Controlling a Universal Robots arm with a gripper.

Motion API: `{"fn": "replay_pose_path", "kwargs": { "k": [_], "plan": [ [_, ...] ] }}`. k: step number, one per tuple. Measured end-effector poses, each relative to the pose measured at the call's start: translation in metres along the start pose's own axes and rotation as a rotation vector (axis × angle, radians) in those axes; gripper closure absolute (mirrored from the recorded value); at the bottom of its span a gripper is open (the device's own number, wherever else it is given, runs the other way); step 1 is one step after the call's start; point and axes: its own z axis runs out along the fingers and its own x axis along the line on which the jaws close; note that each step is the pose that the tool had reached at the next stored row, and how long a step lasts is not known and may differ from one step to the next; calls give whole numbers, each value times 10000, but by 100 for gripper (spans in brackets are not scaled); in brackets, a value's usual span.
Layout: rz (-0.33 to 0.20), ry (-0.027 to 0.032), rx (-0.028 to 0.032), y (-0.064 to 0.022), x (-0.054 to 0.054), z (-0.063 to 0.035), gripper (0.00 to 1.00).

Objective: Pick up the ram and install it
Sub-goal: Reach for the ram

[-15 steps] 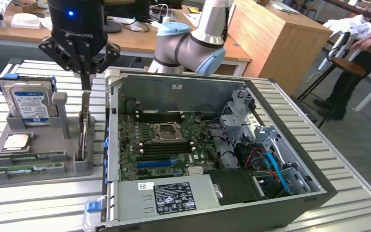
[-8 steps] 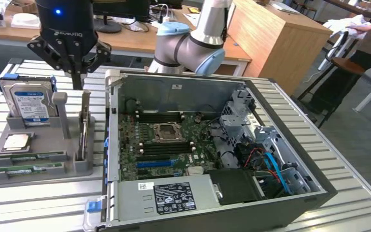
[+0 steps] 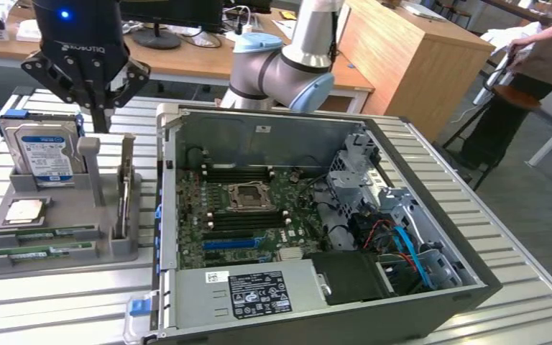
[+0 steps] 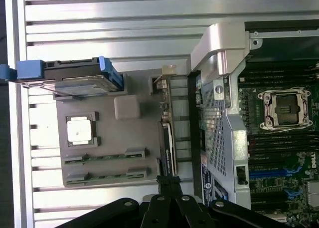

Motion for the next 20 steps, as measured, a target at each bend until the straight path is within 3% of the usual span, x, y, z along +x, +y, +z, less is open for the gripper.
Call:
{"fn": "replay_pose_path", "kwargs": {
  "k": [20],
  "plan": [
    [2, 0, 0, -28, 379, -5, 90]
  ]
}}
